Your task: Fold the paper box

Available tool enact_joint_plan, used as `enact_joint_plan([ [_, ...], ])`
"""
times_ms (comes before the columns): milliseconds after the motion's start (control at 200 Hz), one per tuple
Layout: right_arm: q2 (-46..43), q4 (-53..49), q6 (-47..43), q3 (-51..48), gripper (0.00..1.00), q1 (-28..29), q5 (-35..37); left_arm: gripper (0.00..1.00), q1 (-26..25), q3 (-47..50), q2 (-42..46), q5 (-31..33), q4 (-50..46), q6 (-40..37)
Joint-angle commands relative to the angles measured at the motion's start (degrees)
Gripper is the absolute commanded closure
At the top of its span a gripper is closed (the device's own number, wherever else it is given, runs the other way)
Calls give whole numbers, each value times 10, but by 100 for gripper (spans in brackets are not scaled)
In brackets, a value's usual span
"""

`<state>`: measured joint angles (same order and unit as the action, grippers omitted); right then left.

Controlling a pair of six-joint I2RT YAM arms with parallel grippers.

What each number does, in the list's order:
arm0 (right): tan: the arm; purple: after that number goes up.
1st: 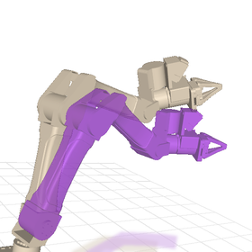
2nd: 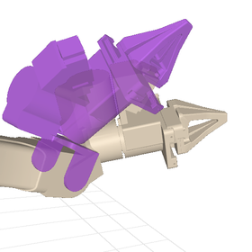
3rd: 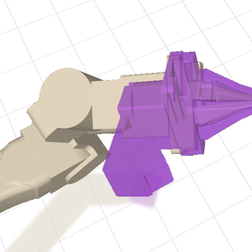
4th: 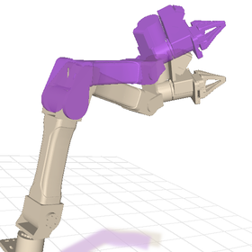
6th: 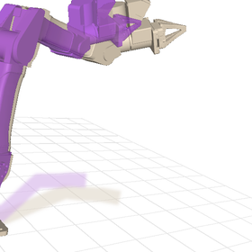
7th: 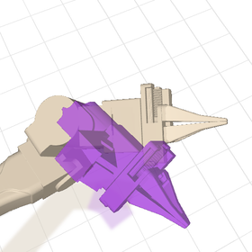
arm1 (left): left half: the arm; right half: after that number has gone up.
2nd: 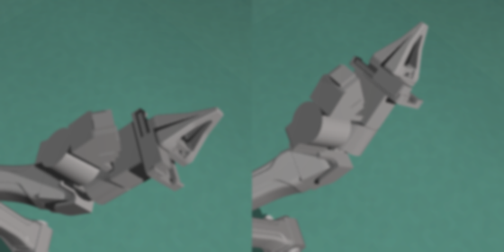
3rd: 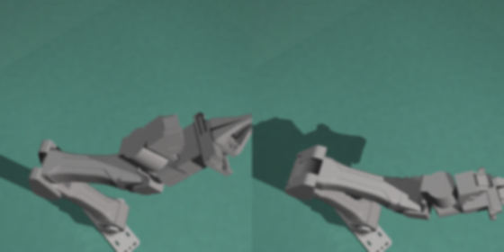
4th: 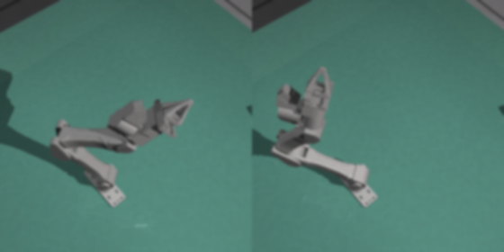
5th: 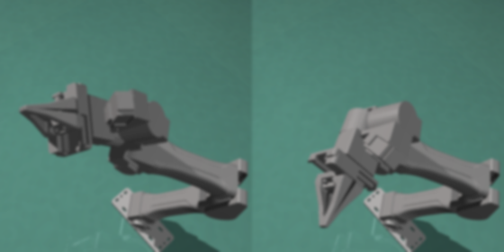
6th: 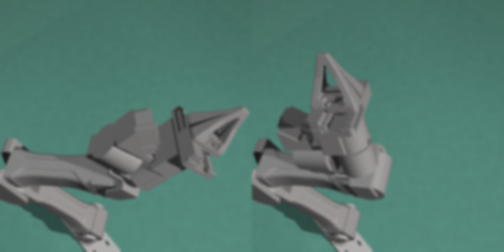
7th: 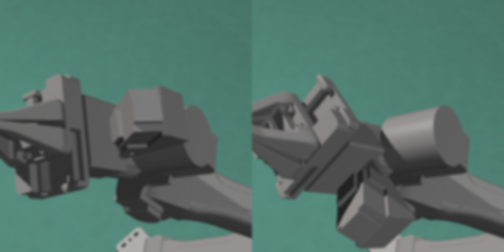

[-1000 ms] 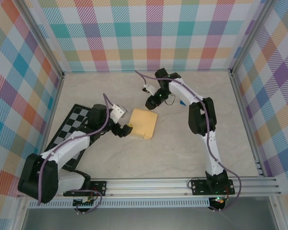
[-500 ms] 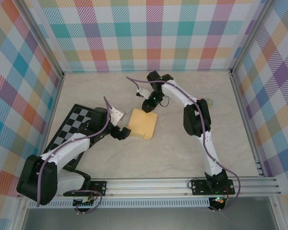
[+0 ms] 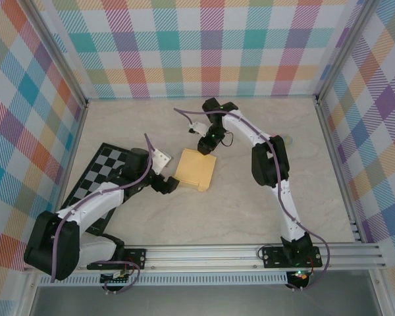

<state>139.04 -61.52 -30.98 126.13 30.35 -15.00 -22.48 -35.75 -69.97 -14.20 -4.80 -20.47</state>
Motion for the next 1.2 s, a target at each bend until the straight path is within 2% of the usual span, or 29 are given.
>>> enact_joint_plan([
  [0, 24, -10, -15, 9, 77, 4, -3, 2, -4, -18, -6, -2, -18, -14],
  [130, 24, -10, -18, 4, 82, 7, 0, 2, -4, -23, -8, -5, -23, -18],
  [315, 12, -6, -20, -20, 77, 12, 11, 2, -4, -27, -6, -10, -30, -26],
  [475, -6, 1, -22, -50, 78, 14, 10, 2, -4, -26, -5, -6, -31, -31],
  [740, -27, 10, 0, -70, 90, 16, 30, 2, -4, -32, 1, -1, -35, -34],
  [850, -50, 3, 63, -69, 94, 15, 26, 2, -4, -39, 15, -21, -32, -37],
  [985, -97, -40, 190, -80, 100, 15, 36, 1, -4, -33, 46, -69, -10, -73],
  [1055, -123, -63, 265, -105, 100, 9, 21, 0, -4, -25, 61, -118, -10, -125],
  [1195, -194, -66, 375, -216, 100, -21, -79, 0, -9, -14, 103, -189, -26, -265],
])
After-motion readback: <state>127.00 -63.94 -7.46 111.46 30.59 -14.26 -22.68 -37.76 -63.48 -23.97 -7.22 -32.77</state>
